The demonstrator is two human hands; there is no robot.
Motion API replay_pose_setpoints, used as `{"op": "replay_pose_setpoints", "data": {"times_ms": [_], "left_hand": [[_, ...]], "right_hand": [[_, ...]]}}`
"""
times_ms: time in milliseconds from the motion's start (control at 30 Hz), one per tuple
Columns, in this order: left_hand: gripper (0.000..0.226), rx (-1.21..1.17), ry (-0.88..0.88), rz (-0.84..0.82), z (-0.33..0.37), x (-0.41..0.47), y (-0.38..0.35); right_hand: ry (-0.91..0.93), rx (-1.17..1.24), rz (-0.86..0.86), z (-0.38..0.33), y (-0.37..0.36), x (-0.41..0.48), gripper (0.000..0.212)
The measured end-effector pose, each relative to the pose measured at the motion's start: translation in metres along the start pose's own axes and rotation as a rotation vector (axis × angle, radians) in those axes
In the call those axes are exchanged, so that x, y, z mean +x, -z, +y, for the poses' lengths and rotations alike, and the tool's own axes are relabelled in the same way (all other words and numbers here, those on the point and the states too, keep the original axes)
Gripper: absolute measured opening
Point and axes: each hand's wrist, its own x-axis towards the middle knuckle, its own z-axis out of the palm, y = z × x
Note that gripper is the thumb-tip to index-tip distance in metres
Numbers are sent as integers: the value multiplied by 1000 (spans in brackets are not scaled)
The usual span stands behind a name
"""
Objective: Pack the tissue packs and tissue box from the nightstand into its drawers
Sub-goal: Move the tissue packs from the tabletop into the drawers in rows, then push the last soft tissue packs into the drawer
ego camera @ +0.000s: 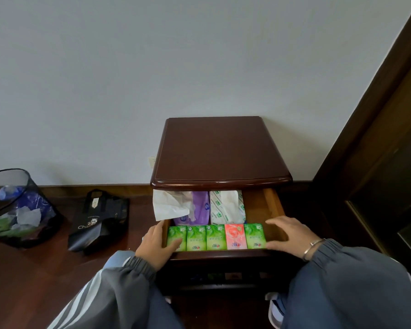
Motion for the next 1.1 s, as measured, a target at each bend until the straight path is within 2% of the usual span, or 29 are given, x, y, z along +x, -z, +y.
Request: {"op": "replay_pose_setpoints", "data": {"times_ms": [67,133,233,367,433,567,633,700,767,867,1000,1100], "left_hand": [[105,-7,-76,-113,-7,-5,11],[126,178,-133,-197,-16,-9,20],[132,502,-186,-102,-26,-10,28],[139,570,-290,95,-27,-8,34],[136,568,-332,188,-26,1,30],[131,546,-262,292,-7,43,24],[126,593,-237,313,6,70,25],[118,666,-241,303,20,96,28],[101,715,-263,271,29,117,26],[78,714,-266,306,33,131,16],[82,736,-296,406,25,134,7],[79,703,-304,380,26,133,9]], "right_hand": [[-9,0,-63,14,0,-11,85],[8,0,-93,21,-1,-14,94],[62,-137,-21,21,2,-12,108],[132,-311,232,23,2,-8,115],[78,-258,375,25,-2,-1,114],[-72,-187,605,19,4,39,124],[-106,-218,619,13,14,66,124],[-110,-255,572,9,22,94,114],[-113,-275,519,6,25,117,99],[-149,-283,591,6,18,134,87],[-115,-297,735,11,7,138,87],[-117,-267,701,9,8,136,85]]}}
